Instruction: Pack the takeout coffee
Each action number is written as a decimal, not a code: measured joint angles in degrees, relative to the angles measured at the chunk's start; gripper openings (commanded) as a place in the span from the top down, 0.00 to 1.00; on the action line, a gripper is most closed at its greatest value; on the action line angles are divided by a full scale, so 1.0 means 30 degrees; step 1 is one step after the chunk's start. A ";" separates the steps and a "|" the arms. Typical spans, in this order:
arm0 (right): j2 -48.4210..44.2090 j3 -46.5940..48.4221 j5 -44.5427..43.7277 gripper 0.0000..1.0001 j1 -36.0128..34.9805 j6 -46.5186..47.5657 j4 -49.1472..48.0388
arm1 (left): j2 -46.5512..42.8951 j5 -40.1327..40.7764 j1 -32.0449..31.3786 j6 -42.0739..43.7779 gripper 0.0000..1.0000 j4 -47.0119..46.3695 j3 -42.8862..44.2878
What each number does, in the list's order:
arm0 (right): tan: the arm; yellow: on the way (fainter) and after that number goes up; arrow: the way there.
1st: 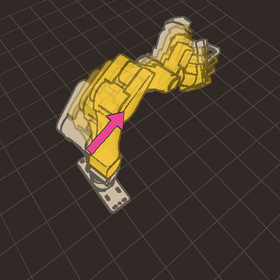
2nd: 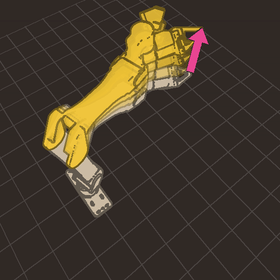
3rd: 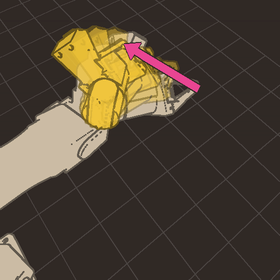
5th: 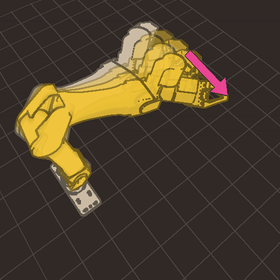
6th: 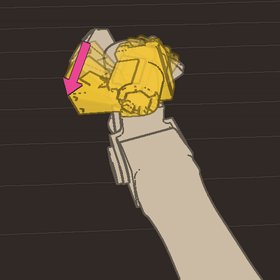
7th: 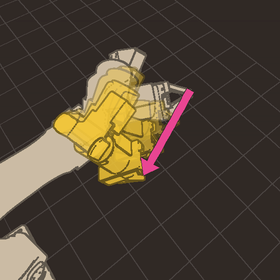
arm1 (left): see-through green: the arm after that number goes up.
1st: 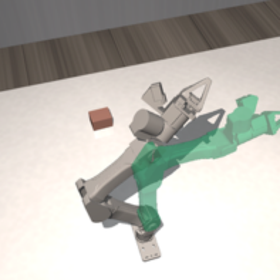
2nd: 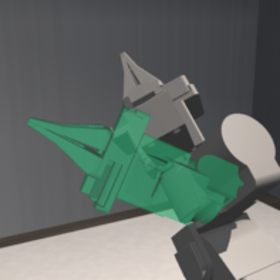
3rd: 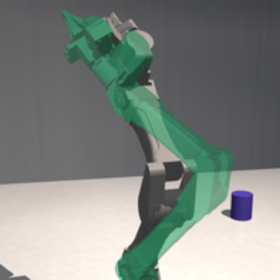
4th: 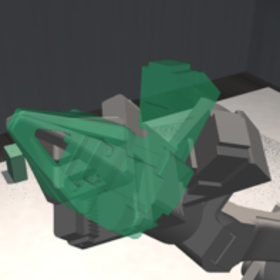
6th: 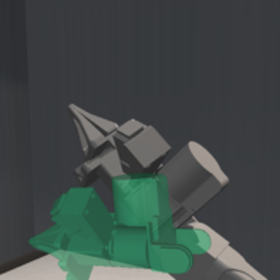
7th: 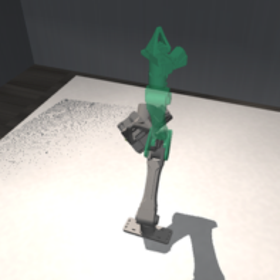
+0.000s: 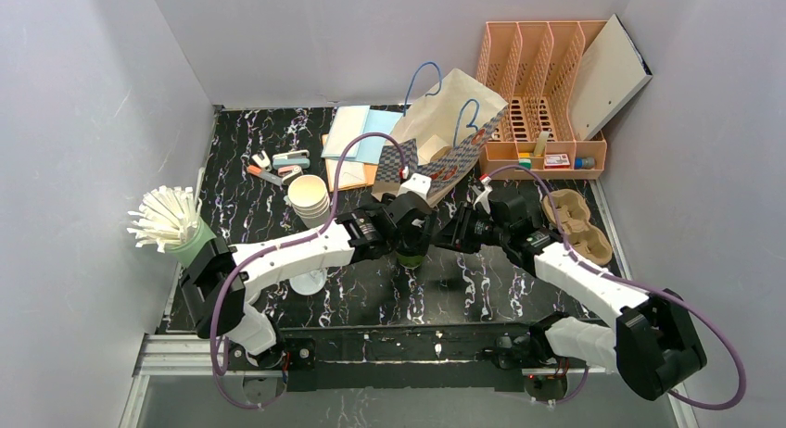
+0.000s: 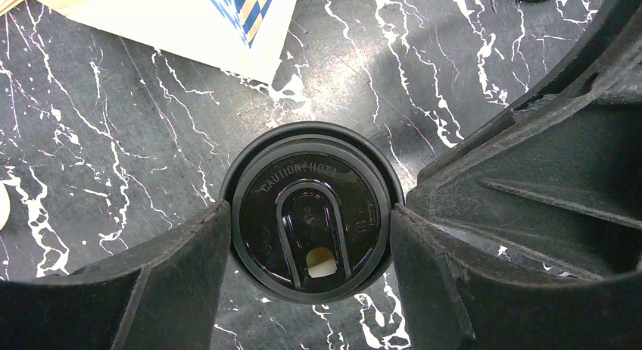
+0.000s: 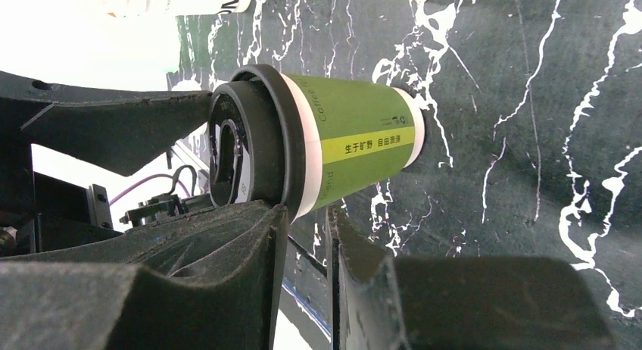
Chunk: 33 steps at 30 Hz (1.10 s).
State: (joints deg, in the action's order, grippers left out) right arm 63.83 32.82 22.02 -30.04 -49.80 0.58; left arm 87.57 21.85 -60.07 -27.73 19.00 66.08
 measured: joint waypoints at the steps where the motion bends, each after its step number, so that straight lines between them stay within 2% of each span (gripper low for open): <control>1: 0.0124 -0.0007 0.0168 0.67 0.0000 -0.0015 -0.0117 | -0.0029 0.0000 0.0000 -0.0007 0.50 -0.0051 -0.0044; 5: 0.0299 -0.0022 0.0648 0.61 0.0007 -0.0168 -0.0576 | -0.0153 0.0007 0.0000 0.0000 0.50 -0.0335 -0.0284; 8: 0.0306 -0.0095 0.0816 0.61 0.0015 -0.0306 -0.0823 | -0.0255 -0.0007 0.0007 -0.0015 0.51 -0.0437 -0.0415; 22: 0.0619 -0.0444 0.0947 0.66 0.0015 -0.0648 -0.1486 | -0.0255 -0.0211 0.0080 0.0036 0.59 -0.0772 -0.0517; 27: 0.0925 -0.0765 0.1224 0.70 0.0051 -0.1049 -0.2295 | -0.0240 -0.0299 0.0109 0.0197 0.60 -0.0729 -0.0517; 33: 0.1078 -0.0816 0.1341 0.70 0.0102 -0.1632 -0.2331 | -0.0233 -0.0313 0.0109 0.0408 0.61 -0.0750 -0.0554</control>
State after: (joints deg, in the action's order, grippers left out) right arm 67.07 30.37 26.04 -29.74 -54.70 -6.42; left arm 86.87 20.91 -59.75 -26.50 16.75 64.42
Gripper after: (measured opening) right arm 0.305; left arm 0.688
